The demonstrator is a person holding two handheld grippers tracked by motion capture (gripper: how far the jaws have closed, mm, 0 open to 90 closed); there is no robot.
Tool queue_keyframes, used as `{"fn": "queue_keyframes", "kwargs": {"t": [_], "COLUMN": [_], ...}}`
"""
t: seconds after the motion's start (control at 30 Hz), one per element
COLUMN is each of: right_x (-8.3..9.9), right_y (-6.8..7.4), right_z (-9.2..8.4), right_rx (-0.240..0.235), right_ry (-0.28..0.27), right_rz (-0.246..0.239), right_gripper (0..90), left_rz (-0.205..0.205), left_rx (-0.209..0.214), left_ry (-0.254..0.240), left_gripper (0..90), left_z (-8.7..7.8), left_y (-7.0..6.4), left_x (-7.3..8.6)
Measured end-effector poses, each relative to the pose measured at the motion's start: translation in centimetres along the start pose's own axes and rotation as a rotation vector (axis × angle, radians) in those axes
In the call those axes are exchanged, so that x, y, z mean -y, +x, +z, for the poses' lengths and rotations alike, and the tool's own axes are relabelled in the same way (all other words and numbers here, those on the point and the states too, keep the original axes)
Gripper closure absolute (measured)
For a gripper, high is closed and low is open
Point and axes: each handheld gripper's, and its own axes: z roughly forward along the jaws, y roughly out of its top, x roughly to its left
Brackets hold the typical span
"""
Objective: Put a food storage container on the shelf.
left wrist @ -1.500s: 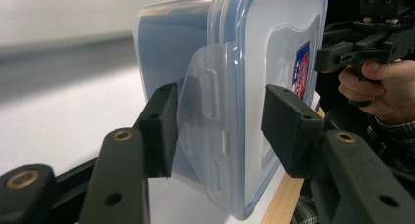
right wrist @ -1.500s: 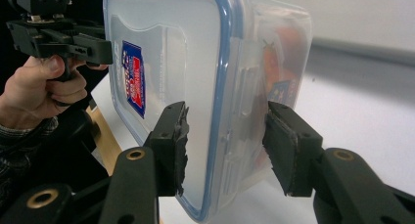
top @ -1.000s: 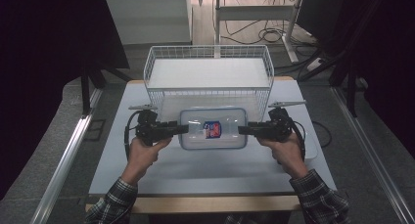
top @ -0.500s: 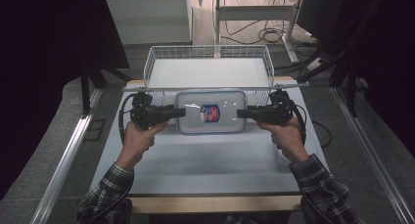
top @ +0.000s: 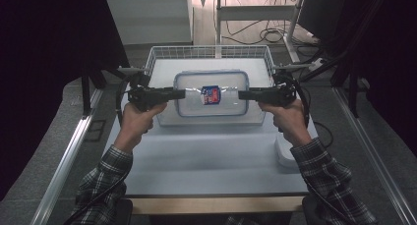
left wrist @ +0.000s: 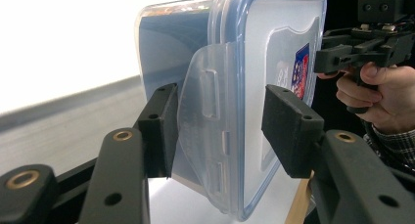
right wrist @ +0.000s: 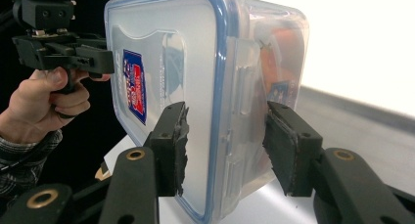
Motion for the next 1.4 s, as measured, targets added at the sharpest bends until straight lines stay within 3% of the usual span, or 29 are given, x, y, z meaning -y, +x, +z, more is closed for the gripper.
{"fn": "queue_keyframes", "kwargs": {"t": [0.47, 0.8, 1.13, 1.4], "right_x": [-3.9, -5.9, -6.6, -6.7], "right_y": [-0.8, -1.5, -3.1, -3.7], "right_z": [0.7, 1.4, 2.9, 3.5], "right_rx": [-0.003, 0.005, 0.024, 0.036], "right_ry": [-0.034, -0.048, -0.046, -0.032], "right_rz": [0.024, 0.032, 0.07, 0.079], "right_gripper": [52.0, 51.8, 51.3, 50.6], "left_rz": [0.013, 0.006, -0.032, -0.04], "left_rx": [-0.006, -0.006, -0.006, -0.019], "left_ry": [0.0, -0.007, -0.009, -0.007], "left_gripper": [49.0, 49.0, 48.6, 48.1], "left_z": [-0.2, 0.2, 1.4, 2.0], "left_y": [1.2, 2.6, 4.6, 5.1], "left_x": [-4.5, -6.4, -6.9, -6.7]}}
